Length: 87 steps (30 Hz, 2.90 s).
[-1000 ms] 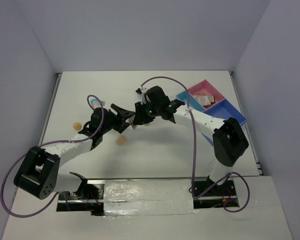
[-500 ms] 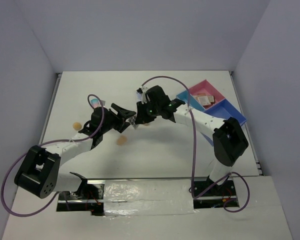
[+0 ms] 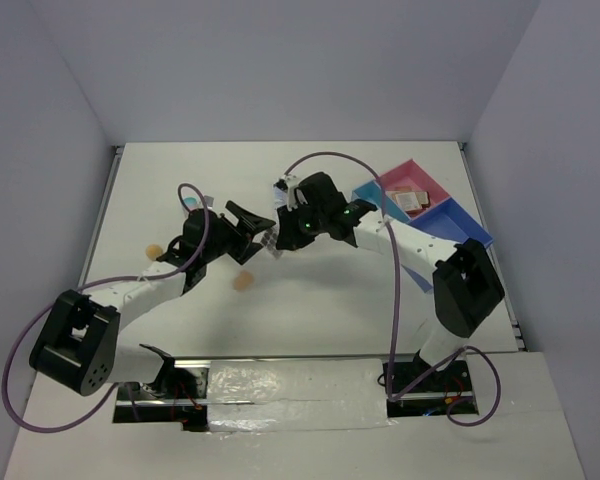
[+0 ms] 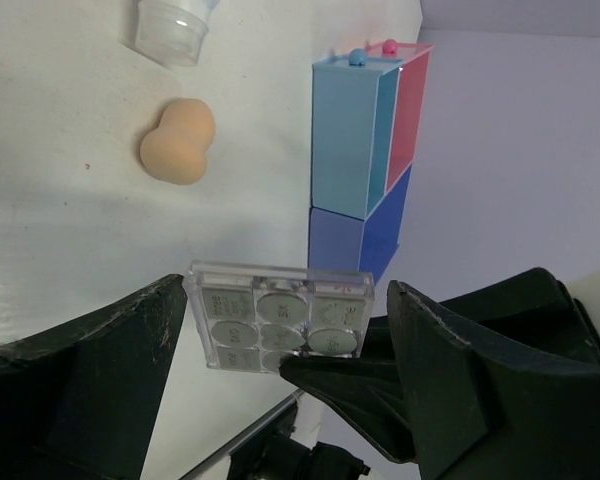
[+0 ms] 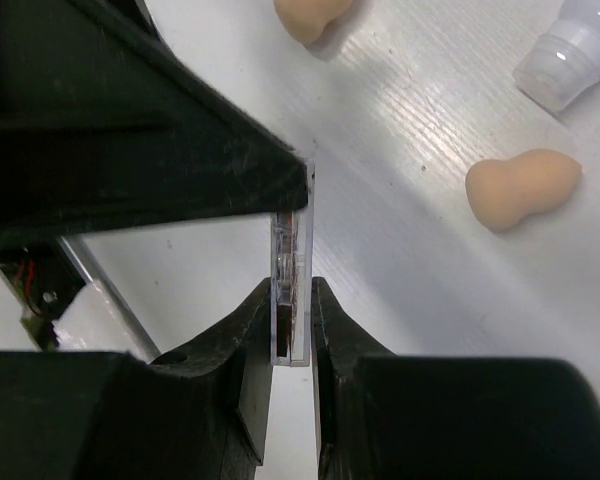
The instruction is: Organize the makeup
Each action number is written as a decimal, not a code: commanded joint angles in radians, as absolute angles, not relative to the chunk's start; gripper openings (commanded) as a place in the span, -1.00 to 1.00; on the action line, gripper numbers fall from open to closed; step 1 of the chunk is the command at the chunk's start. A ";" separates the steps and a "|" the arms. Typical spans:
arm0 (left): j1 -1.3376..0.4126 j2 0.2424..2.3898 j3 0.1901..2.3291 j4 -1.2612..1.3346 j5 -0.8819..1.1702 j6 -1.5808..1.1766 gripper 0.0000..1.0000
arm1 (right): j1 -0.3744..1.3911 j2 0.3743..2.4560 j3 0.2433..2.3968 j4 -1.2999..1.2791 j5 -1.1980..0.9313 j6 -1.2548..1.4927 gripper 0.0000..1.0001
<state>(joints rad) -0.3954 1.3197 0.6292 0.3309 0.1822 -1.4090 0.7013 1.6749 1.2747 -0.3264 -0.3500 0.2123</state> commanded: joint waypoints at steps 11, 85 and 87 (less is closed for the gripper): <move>-0.281 1.177 0.716 0.054 0.152 -1.155 0.87 | 0.543 1.502 1.221 -0.420 -0.244 0.012 -1.00; 0.143 1.313 0.914 -0.620 -0.290 -0.592 0.58 | 0.216 1.595 1.319 -0.710 -0.876 -0.519 -0.01; 0.146 1.342 0.926 -0.601 -0.293 -0.583 0.58 | 0.238 1.597 1.309 -0.700 -0.874 -0.502 0.01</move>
<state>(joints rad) 0.1375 1.3151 0.8780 -0.6445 -0.2642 -0.6220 0.2127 1.6440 1.3201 -0.7471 -0.8726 -0.5369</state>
